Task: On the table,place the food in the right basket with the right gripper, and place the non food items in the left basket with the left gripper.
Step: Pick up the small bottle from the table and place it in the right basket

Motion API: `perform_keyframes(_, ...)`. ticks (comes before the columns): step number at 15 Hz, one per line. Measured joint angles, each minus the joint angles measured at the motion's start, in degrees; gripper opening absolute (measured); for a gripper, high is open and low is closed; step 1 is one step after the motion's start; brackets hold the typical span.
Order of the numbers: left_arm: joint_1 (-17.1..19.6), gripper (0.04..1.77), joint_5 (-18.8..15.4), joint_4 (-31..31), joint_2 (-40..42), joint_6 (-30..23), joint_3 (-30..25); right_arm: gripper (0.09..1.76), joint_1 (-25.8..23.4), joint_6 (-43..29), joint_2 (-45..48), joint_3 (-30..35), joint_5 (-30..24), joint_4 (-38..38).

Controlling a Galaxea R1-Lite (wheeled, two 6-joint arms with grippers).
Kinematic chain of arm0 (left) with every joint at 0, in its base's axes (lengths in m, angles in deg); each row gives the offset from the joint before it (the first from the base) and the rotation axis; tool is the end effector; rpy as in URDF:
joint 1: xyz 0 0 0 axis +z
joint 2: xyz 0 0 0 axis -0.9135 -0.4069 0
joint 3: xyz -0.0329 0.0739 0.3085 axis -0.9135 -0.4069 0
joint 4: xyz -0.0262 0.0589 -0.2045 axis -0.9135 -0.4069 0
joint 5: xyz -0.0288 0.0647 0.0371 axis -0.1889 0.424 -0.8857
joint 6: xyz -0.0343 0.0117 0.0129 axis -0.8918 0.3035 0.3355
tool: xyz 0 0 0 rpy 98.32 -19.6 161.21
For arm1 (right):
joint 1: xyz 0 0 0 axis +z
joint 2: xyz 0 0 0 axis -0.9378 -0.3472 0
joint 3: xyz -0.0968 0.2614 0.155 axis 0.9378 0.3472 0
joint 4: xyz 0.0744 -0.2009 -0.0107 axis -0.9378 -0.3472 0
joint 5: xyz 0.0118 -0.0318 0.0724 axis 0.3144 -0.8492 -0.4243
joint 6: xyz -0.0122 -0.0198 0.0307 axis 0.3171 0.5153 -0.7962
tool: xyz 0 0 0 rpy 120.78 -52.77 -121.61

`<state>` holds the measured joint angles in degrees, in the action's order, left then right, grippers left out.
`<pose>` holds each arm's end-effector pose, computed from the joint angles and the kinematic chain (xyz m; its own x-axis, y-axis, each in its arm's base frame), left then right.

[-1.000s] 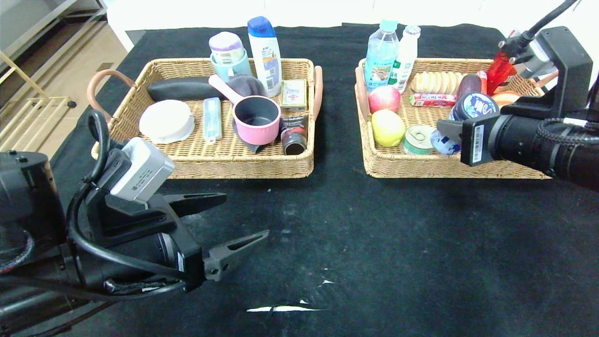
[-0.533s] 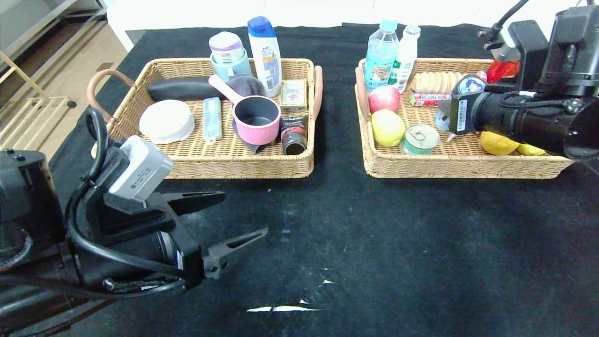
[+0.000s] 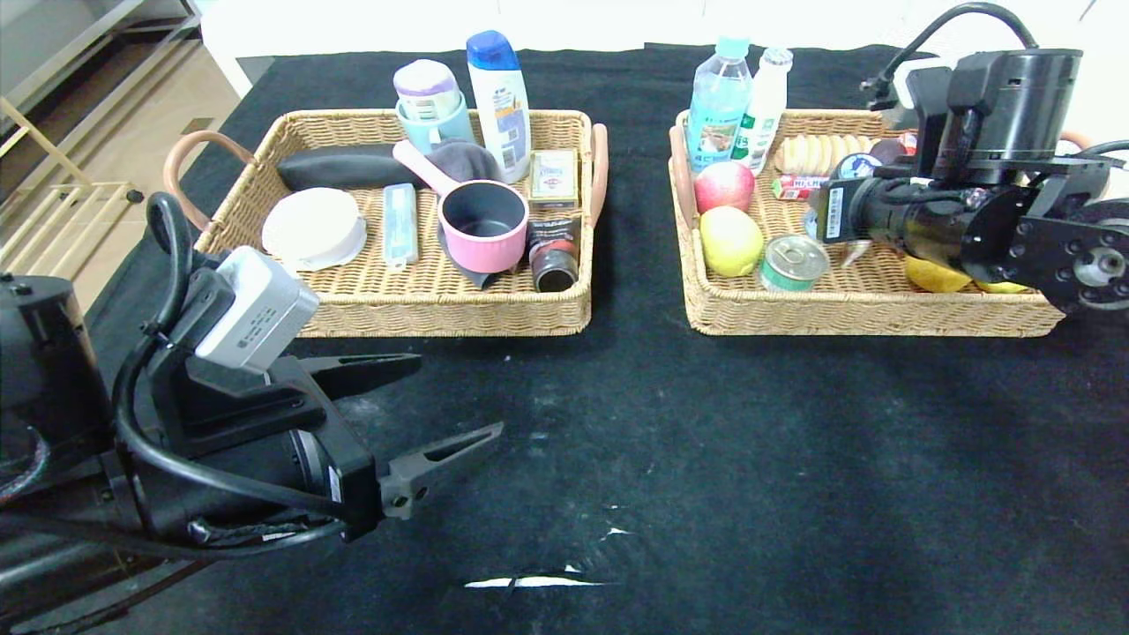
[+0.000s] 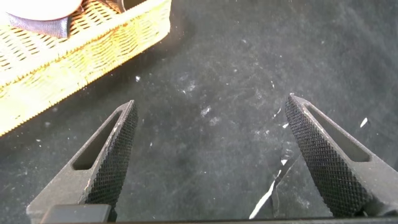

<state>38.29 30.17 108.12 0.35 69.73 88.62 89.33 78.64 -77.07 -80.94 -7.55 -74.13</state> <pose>0.2047 -0.1176 0.2184 0.7372 -0.6517 -0.1784 0.6721 0.7345 0.0936 0.3988 0.1279 0.2994 0.9959 -0.0231 -0.0874 0.0151 0.9957 -0.0911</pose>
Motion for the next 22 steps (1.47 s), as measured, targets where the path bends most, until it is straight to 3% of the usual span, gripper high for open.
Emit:
perform_keyframes(7,0.0,1.72,0.0,0.0,0.1,0.0,0.0,0.87,-0.6,-0.8,-1.3,-1.1,0.3,0.1)
perform_keyframes(14,-0.1,1.72,0.0,-0.1,0.1,0.4,-0.2,1.35,-0.6,-0.8,-0.4,-0.7,0.2,-0.3)
perform_keyframes(18,-0.1,1.72,0.0,-0.1,0.1,0.5,-0.3,1.49,-0.3,-0.8,2.4,2.9,0.2,-0.6)
perform_keyframes(22,-0.1,1.72,0.1,-0.1,0.1,1.0,-0.3,1.58,0.4,-0.8,9.5,10.7,-2.0,-3.6)
